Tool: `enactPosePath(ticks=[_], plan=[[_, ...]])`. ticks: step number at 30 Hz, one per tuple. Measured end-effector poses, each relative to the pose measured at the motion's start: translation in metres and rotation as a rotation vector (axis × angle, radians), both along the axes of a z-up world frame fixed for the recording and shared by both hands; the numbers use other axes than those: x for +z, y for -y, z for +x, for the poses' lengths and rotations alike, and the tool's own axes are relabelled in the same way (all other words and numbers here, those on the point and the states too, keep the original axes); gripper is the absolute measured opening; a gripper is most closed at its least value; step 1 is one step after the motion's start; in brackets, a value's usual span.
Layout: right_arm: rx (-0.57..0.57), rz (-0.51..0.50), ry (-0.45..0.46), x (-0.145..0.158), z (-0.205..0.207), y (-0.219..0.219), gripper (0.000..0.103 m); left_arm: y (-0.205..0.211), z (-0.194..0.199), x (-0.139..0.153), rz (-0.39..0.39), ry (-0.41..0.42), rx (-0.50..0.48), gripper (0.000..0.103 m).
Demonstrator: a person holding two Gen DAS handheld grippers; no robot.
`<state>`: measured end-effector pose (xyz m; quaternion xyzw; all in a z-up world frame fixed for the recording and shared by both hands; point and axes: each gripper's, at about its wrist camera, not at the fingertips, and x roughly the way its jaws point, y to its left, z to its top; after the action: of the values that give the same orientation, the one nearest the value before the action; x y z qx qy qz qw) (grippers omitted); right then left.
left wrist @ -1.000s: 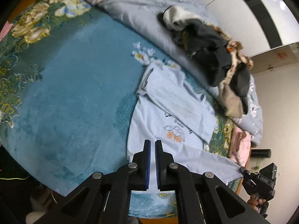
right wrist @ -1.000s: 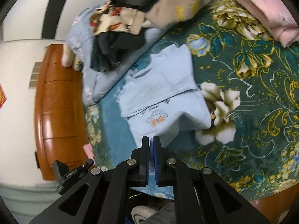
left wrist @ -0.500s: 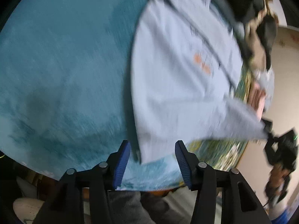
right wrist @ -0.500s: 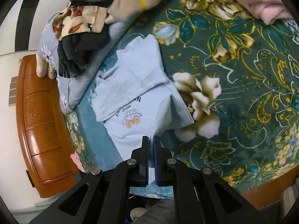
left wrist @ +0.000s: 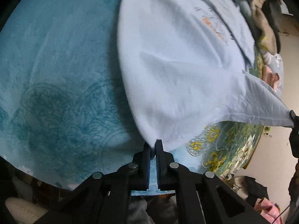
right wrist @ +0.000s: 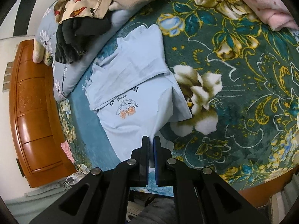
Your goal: Fold clothes
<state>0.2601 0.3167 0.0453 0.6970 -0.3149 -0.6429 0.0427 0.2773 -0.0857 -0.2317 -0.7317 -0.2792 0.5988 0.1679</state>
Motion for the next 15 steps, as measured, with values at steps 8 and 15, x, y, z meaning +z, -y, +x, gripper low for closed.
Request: enactPosePath(ticks=[8, 15], plan=[[0.033, -0.055, -0.055, 0.023, 0.014, 0.003, 0.004, 0.080, -0.003, 0.071, 0.078, -0.150, 0.152, 0.005], [-0.020, -0.134, -0.111, 0.040, 0.017, 0.000, 0.004, 0.132, -0.060, 0.123, 0.155, -0.220, 0.262, 0.005]])
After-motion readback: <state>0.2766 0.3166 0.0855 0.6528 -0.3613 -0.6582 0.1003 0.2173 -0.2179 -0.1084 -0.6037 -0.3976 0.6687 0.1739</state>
